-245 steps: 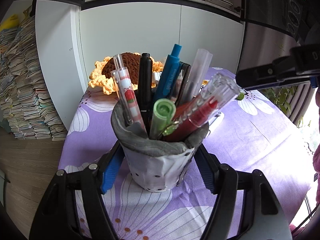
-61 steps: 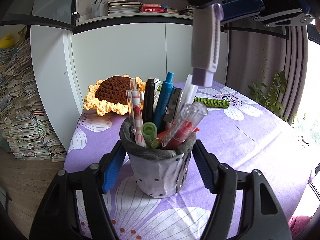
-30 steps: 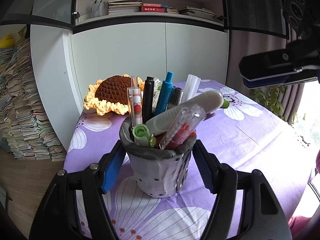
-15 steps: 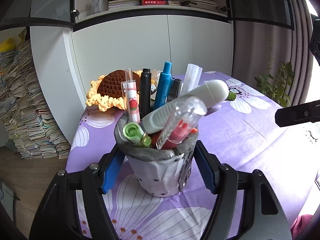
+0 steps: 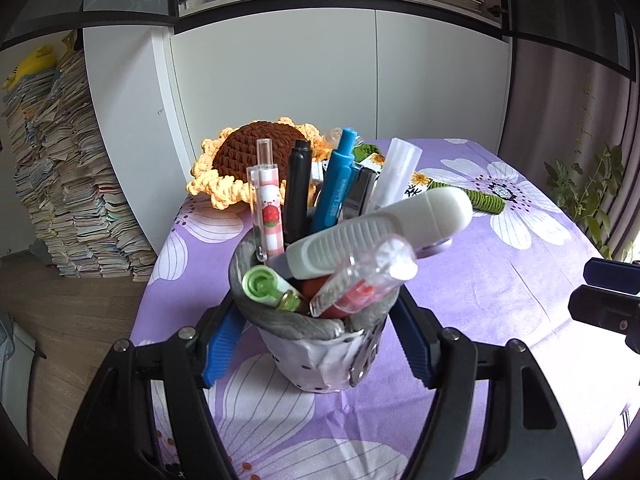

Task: Organize stationery
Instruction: 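Lower the filled pen holder onto the tablecloth with the left gripper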

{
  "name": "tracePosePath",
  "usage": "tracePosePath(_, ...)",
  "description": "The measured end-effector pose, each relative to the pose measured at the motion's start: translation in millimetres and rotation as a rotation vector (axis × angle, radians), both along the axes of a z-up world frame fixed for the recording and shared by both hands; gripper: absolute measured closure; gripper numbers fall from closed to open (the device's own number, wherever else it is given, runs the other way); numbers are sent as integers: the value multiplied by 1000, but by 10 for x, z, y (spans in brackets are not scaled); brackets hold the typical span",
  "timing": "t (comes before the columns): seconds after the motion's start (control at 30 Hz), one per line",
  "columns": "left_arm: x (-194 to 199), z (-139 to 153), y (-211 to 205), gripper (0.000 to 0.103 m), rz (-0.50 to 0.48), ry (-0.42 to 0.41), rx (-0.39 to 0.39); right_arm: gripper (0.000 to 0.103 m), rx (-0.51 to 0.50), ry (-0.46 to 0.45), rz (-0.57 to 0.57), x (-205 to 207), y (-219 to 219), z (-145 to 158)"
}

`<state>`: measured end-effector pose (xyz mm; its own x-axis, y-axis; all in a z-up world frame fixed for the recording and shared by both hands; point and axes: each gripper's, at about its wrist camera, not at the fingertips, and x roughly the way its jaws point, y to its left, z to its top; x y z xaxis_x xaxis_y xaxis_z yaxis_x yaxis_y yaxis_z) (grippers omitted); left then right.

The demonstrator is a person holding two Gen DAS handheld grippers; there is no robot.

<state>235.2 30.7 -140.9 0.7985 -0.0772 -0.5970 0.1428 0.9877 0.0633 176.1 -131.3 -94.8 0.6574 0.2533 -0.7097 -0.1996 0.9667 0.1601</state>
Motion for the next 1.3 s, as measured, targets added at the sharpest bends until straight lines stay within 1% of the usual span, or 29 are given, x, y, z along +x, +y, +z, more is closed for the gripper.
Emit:
tracePosePath(0.13, 42, 3, -50, 33, 22, 1, 9, 54, 5, -59, -30, -13, -58, 111)
tracePosePath(0.23, 60, -8, -64, 34, 38, -3, 10, 54, -16, -116, -32, -30, -48, 193)
tracePosePath(0.3, 61, -7, -68, 35, 44, -2, 2, 54, -33, -133, -24, -31, -25, 215)
tracePosePath(0.37, 66, -5, -70, 35, 52, -1, -2, 54, -35, -130, -12, -28, -11, 219)
tracePosePath(0.5, 50, 13, -92, 36, 61, 9, 3, 54, 10, -116, 10, -39, -59, 214)
tracePosePath(0.8, -63, 119, -233, 36, 41, -20, 26, 54, 68, -119, -7, -131, -264, 229)
tracePosePath(0.87, -74, 141, -280, 36, 31, -23, 31, 54, 67, -123, -21, -162, -322, 222)
tracePosePath(1.1, -53, 220, -552, 36, -9, -29, 49, 54, 89, -106, -63, -195, -571, 155)
tracePosePath(1.3, 33, 280, -836, 35, -48, -37, 50, 54, 85, -101, -96, -190, -772, 126)
